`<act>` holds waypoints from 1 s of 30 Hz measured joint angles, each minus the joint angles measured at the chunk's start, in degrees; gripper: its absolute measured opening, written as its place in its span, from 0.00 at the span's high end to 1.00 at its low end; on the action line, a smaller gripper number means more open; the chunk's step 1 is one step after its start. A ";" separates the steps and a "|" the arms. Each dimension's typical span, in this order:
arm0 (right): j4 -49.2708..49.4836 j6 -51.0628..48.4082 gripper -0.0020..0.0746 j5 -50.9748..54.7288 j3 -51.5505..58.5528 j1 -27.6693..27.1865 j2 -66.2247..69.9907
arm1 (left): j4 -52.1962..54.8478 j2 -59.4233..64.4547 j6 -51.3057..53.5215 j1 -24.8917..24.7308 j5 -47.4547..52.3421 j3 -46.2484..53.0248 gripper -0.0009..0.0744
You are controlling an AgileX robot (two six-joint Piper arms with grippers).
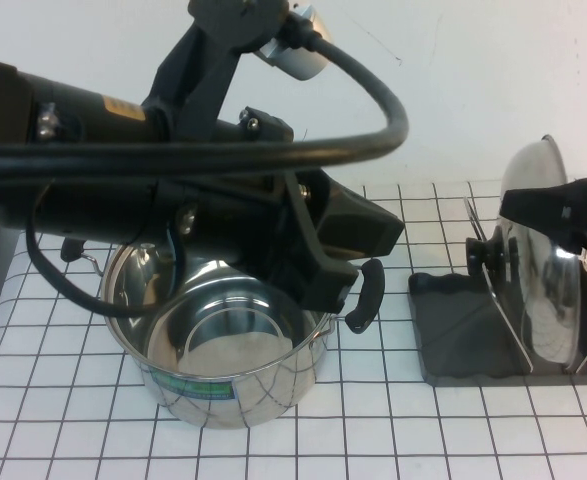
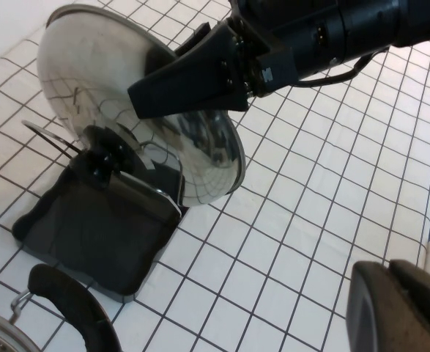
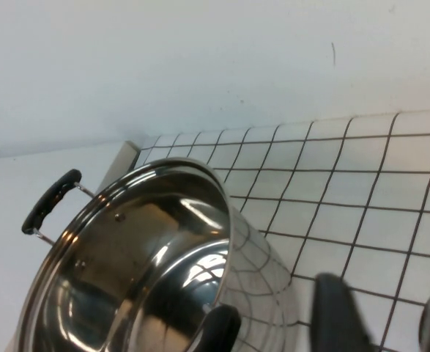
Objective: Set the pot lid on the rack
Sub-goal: Place the pot lid on the pot rack
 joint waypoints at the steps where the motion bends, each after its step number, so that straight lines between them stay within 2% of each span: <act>1: 0.00 0.00 0.60 0.00 0.00 0.00 0.00 | 0.00 0.00 0.00 0.00 0.00 0.00 0.99; 4: 0.00 -0.10 0.44 0.00 0.00 0.00 0.00 | 0.00 0.00 0.00 0.00 0.00 0.00 0.99; 7: 0.00 -0.10 0.40 0.00 0.00 0.00 0.00 | 0.00 0.00 0.12 0.00 0.00 0.00 0.99; 20: -0.18 -6.51 0.37 -1.21 -2.35 0.00 -7.82 | -0.36 0.00 0.12 0.00 -0.14 0.00 0.99; 30: -0.22 -6.89 0.38 -2.10 -2.47 0.00 -8.52 | -1.47 0.00 0.12 0.00 -0.17 0.00 0.99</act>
